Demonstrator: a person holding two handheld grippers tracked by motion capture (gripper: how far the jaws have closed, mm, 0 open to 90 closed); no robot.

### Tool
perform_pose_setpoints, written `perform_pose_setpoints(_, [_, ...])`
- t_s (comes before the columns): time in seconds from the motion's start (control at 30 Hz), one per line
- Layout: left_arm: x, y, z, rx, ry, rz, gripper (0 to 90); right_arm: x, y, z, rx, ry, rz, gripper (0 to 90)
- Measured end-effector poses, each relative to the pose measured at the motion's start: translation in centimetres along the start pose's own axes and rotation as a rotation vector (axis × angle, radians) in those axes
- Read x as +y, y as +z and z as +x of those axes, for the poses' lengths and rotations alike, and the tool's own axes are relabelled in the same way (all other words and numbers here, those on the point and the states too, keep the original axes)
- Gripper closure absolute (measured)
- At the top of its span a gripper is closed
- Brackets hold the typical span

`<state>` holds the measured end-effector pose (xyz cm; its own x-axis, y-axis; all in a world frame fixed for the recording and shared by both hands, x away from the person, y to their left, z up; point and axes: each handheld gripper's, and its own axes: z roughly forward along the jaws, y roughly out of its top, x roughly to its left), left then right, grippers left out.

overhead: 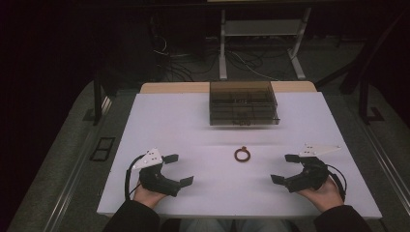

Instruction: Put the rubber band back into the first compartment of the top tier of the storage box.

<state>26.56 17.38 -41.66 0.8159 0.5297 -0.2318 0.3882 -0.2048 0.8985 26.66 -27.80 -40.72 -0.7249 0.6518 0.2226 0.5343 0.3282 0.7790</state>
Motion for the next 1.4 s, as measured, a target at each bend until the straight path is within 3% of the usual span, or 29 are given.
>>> perform_pose_setpoints(0.67, [0.0,0.0,0.1,-0.002,-0.002,0.000,0.0,3.1,0.6,0.2,0.025,-0.060,0.045,0.5])
perform_pose_setpoints(1.4, [-0.1,0.0,0.1,-0.010,-0.006,0.003,0.0,5.7,2.3,0.2,0.065,-0.093,0.111,0.5])
